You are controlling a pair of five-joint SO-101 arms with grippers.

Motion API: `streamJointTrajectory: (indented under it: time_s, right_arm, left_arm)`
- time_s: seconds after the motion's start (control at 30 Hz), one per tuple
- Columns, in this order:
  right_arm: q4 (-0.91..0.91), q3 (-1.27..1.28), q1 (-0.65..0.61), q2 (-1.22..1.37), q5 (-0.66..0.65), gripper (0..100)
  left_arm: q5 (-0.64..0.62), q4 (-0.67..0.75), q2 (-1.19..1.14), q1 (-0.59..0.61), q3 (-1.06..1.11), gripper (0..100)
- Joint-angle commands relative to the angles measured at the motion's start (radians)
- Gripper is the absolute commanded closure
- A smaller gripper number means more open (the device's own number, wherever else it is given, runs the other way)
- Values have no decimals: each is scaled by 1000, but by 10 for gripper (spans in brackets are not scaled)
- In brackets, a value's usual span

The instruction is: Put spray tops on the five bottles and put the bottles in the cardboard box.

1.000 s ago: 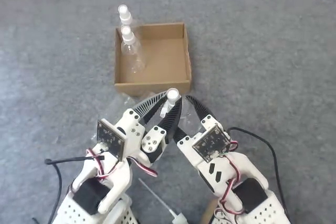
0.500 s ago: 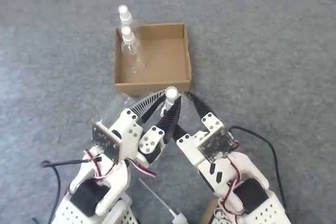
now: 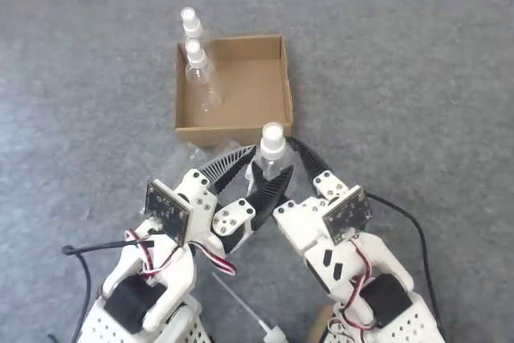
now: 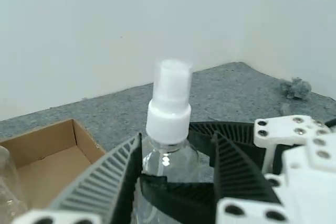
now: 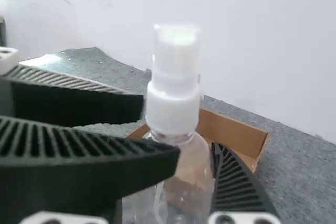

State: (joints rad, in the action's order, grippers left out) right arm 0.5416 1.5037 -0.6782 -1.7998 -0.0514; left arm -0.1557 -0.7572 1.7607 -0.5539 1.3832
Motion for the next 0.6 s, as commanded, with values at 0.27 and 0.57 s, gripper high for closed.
streamJointTrajectory:
  time_s: [0.27, 0.57]
  right_arm:
    - [-19, -18, 232, -15, 166, 923]
    - [-24, -18, 275, -15, 272, 923]
  left_arm:
    - [8, -71, 6, 0, -127, 800]
    - [38, -68, 6, 0, -120, 804]
